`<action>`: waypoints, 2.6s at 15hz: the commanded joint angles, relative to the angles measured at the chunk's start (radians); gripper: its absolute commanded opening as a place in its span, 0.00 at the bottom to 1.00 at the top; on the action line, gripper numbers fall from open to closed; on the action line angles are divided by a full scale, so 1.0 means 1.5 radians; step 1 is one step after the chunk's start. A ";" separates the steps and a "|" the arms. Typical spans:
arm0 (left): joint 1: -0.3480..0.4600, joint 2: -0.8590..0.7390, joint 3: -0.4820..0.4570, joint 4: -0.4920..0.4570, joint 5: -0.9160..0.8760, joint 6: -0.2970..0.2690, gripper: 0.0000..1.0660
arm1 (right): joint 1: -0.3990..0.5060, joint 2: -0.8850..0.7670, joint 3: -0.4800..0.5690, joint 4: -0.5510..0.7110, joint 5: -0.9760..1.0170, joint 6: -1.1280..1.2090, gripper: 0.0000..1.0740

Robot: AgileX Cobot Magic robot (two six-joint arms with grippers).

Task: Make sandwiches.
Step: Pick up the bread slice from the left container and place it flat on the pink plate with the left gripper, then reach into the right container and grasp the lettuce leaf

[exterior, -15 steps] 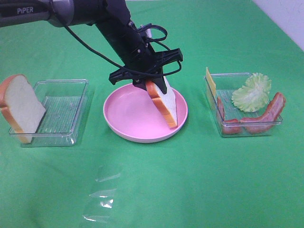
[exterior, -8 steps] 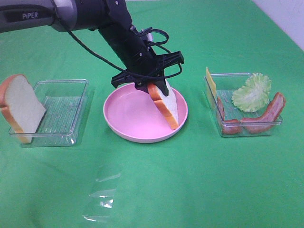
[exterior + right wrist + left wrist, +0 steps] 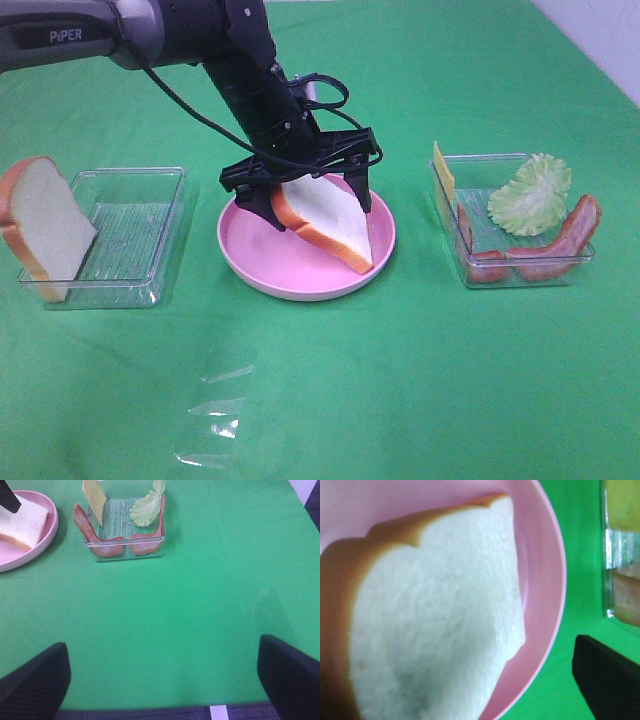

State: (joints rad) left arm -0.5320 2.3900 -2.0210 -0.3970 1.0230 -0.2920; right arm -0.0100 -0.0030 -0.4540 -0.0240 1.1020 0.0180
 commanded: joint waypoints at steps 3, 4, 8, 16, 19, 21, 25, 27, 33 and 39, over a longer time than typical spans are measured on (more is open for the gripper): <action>-0.003 -0.005 -0.029 0.060 0.066 -0.009 0.96 | -0.005 -0.019 0.001 0.000 -0.003 -0.005 0.91; -0.003 -0.005 -0.069 0.108 0.121 -0.018 0.96 | -0.005 -0.019 0.001 0.000 -0.003 -0.005 0.91; -0.003 -0.020 -0.133 0.176 0.199 -0.013 0.96 | -0.005 -0.019 0.001 0.000 -0.003 -0.005 0.91; 0.003 -0.163 -0.136 0.289 0.198 0.059 0.96 | -0.005 -0.019 0.001 0.000 -0.003 -0.005 0.91; 0.022 -0.257 -0.064 0.339 0.198 0.075 0.96 | -0.005 -0.019 0.001 0.000 -0.003 -0.005 0.91; 0.045 -0.320 0.023 0.341 0.198 0.076 0.96 | -0.005 -0.019 0.001 0.000 -0.003 -0.005 0.91; 0.125 -0.455 0.202 0.343 0.197 0.075 0.96 | -0.005 -0.019 0.001 0.000 -0.003 -0.005 0.91; 0.151 -0.510 0.271 0.343 0.197 0.073 0.96 | -0.005 -0.019 0.001 0.000 -0.003 -0.005 0.91; 0.171 -0.805 0.601 0.347 0.183 0.056 0.96 | -0.005 -0.019 0.001 0.000 -0.003 -0.005 0.91; 0.171 -1.073 0.785 0.349 0.181 0.059 0.96 | -0.005 -0.019 0.001 0.000 -0.003 -0.005 0.91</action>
State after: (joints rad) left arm -0.2770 0.7960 -0.8540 0.1250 1.2170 -0.1990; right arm -0.0100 -0.0030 -0.4540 -0.0240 1.1020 0.0180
